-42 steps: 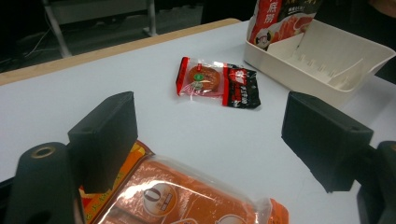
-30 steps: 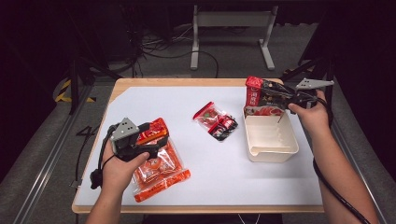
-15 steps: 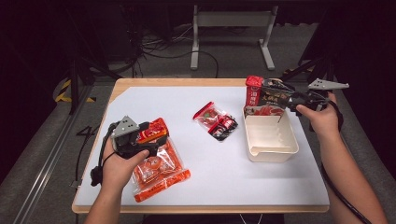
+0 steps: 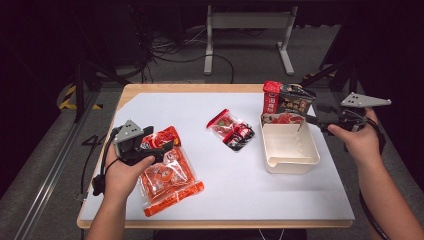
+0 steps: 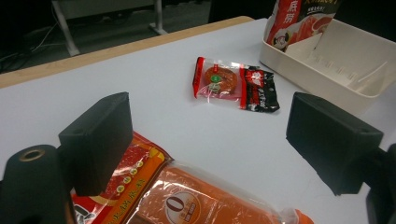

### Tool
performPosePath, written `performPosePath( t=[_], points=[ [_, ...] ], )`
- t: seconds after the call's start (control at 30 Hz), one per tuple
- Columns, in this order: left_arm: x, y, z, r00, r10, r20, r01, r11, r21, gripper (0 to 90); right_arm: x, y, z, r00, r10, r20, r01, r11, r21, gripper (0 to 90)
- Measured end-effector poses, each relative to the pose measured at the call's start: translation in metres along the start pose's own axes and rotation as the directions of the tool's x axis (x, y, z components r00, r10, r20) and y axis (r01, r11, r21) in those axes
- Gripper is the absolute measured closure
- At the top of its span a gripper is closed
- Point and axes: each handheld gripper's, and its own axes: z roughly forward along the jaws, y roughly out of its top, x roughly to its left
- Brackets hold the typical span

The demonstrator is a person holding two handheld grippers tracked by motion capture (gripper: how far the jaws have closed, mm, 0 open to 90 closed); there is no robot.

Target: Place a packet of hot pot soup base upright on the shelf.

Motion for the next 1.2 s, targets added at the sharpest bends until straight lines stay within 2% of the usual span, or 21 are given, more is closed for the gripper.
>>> performPosePath(
  t=[0.23,0.33,0.43,0.53,0.6,0.63,0.67,0.73,0.87,0.9,1.03,1.2],
  points=[
    [0.005,-0.001,0.001,0.9998,0.0,-0.018,0.0,0.9999,0.016,14.8,0.025,-0.002,-0.01,0.9989,-0.012,-0.045,0.013,1.0,0.016,33.1],
    [0.007,-0.002,-0.001,0.9998,-0.011,-0.018,0.011,0.9999,0.007,14.3,0.036,-0.005,-0.011,0.9989,-0.013,-0.046,0.016,0.998,0.055,31.7],
    [0.009,-0.002,-0.002,0.9996,-0.019,-0.022,0.019,0.9998,0.001,13.8,0.05,-0.01,-0.013,0.9961,-0.003,-0.089,0.006,0.999,0.036,31.2],
    [0.01,-0.003,-0.002,0.9995,-0.02,-0.025,0.021,0.9998,0.005,13.7,0.057,-0.013,-0.012,0.9947,-0.001,-0.103,0.005,0.999,0.035,30.8],
    [0.011,-0.003,-0.002,0.9994,-0.02,-0.03,0.02,0.9997,0.012,13.6,0.065,-0.015,-0.011,0.9945,-0.022,-0.102,0.026,0.999,0.044,30.4],
    [0.012,-0.004,-0.002,0.9992,-0.015,-0.038,0.016,0.9996,0.023,13.5,0.073,-0.016,-0.01,0.993,-0.031,-0.114,0.035,0.999,0.039,30.2],
    [0.013,-0.004,-0.002,0.9989,-0.008,-0.046,0.009,0.9996,0.027,13.5,0.073,-0.016,-0.01,0.993,-0.031,-0.114,0.035,0.999,0.039,30.2],
    [0.015,-0.005,-0.002,0.9972,0.016,-0.073,-0.013,0.9989,0.046,13.5,0.082,-0.016,-0.009,0.9901,-0.043,-0.134,0.048,0.998,0.036,30.1],
    [0.018,-0.006,-0.003,0.9963,0.011,-0.085,-0.007,0.9989,0.046,13.7,0.091,-0.016,-0.008,0.9866,-0.059,-0.152,0.066,0.997,0.037,30.1],
    [0.019,-0.007,-0.004,0.9966,0.007,-0.082,-0.003,0.999,0.044,13.7,0.092,-0.015,-0.007,0.986,-0.062,-0.155,0.069,0.997,0.04,30.1],
    [0.023,-0.008,-0.005,0.9971,0.034,-0.068,-0.031,0.9983,0.05,14.5,0.095,-0.012,-0.006,0.9859,-0.052,-0.159,0.056,0.998,0.021,30.1],
    [0.028,-0.01,-0.007,0.9981,0.053,-0.033,-0.05,0.9966,0.065,14.5,0.104,-0.011,-0.006,0.9807,-0.07,-0.182,0.073,0.997,0.008,29.9]
  ],
)
